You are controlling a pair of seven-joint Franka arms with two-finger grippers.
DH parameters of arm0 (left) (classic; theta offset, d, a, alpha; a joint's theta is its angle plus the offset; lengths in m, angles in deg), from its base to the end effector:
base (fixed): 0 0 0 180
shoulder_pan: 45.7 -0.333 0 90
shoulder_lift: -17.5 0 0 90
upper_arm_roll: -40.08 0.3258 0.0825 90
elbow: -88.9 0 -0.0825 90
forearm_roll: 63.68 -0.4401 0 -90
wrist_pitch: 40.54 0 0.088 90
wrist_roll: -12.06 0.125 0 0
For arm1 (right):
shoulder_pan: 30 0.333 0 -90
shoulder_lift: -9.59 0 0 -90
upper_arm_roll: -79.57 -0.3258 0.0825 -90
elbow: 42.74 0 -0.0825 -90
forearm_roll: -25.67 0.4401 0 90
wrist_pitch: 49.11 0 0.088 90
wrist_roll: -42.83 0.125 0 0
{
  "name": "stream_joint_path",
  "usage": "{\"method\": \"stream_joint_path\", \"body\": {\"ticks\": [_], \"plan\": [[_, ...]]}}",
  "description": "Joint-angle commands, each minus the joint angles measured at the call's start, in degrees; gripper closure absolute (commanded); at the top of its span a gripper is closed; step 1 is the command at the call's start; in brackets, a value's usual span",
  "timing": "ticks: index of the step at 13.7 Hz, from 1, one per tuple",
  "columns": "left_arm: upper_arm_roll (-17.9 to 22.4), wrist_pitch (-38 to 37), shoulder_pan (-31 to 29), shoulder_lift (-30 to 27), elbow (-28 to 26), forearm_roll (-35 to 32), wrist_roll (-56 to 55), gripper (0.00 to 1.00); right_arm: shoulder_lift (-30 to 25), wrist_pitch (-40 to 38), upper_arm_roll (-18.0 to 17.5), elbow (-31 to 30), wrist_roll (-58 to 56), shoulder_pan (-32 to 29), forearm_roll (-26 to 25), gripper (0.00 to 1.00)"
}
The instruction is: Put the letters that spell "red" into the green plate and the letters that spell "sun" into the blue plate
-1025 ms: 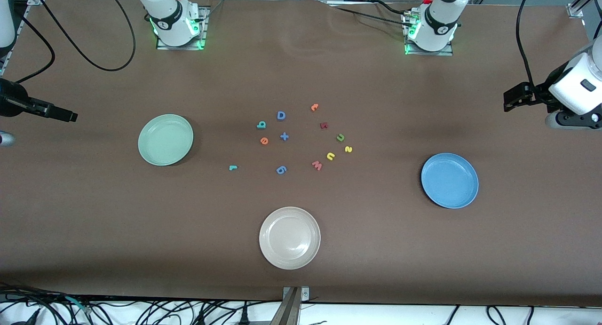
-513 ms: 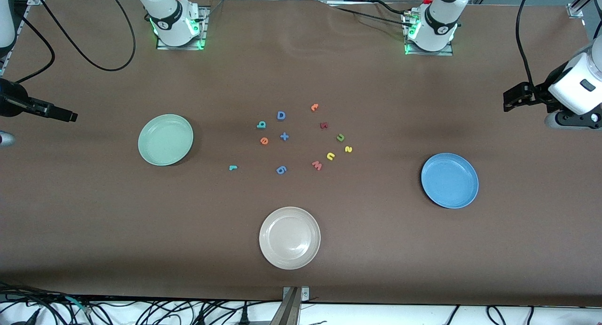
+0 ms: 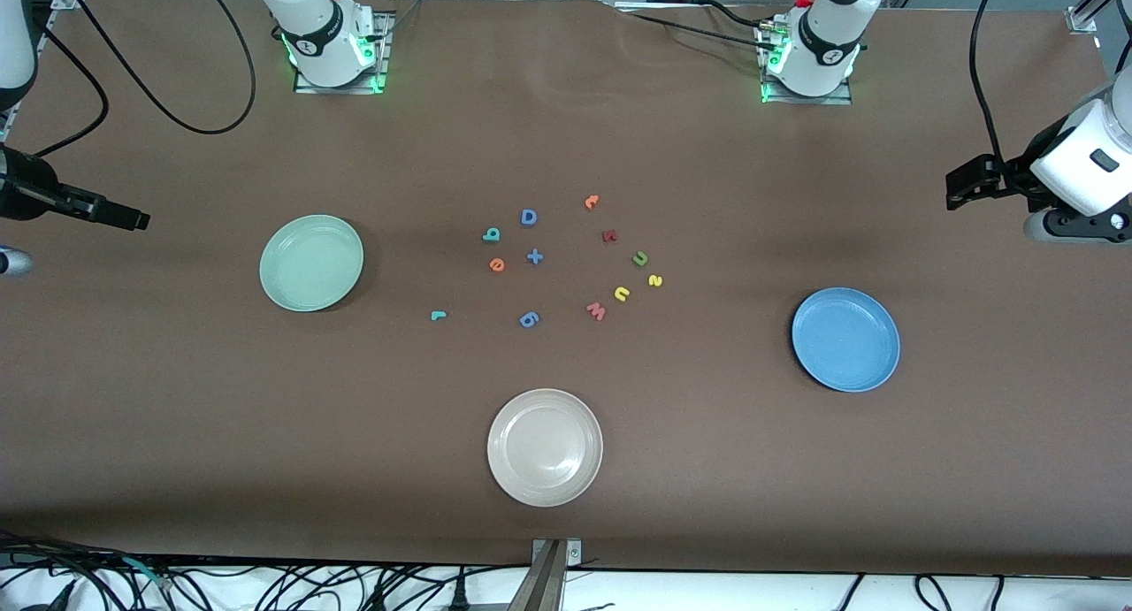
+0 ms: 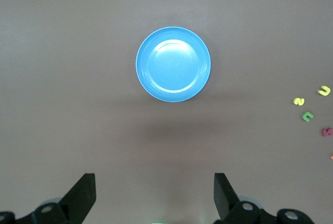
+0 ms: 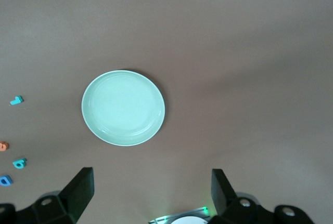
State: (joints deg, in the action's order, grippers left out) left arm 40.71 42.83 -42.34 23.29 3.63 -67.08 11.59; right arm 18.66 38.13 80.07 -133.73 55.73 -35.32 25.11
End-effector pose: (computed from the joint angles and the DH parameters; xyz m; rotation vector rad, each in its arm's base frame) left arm 0.6266 -0.0222 0.5878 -3.0702 0.0561 0.2037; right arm 0.6353 -0.0657 0.5047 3.0563 -0.5029 -0.3462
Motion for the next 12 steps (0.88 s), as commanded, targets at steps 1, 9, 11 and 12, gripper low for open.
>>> {"method": "stream_joint_path", "body": {"ticks": [1, 9, 11, 12], "plan": [[0.0, -0.3, 0.2, 1.2, 1.6, 0.8, -0.4, 0.0, -0.2, -0.7, -0.2, -0.3, 9.3, 4.1, 0.1, 0.0], [0.0, -0.3, 0.2, 1.7, 1.6, 1.0, -0.4, 0.0, 8.8, 8.3, -0.3, -0.6, 46.9, 22.7, 4.7, 0.01], [0.1, -0.3, 0.1, 1.7, 1.7, 1.1, -0.4, 0.0, 10.3, 13.0, -0.3, -2.8, 52.5, 25.6, 9.0, 0.01], [0.0, -0.3, 0.1, 1.7, 1.7, 1.0, -0.4, 0.0, 10.3, 17.6, -0.3, -5.4, 55.4, 27.4, 10.7, 0.01]]}}
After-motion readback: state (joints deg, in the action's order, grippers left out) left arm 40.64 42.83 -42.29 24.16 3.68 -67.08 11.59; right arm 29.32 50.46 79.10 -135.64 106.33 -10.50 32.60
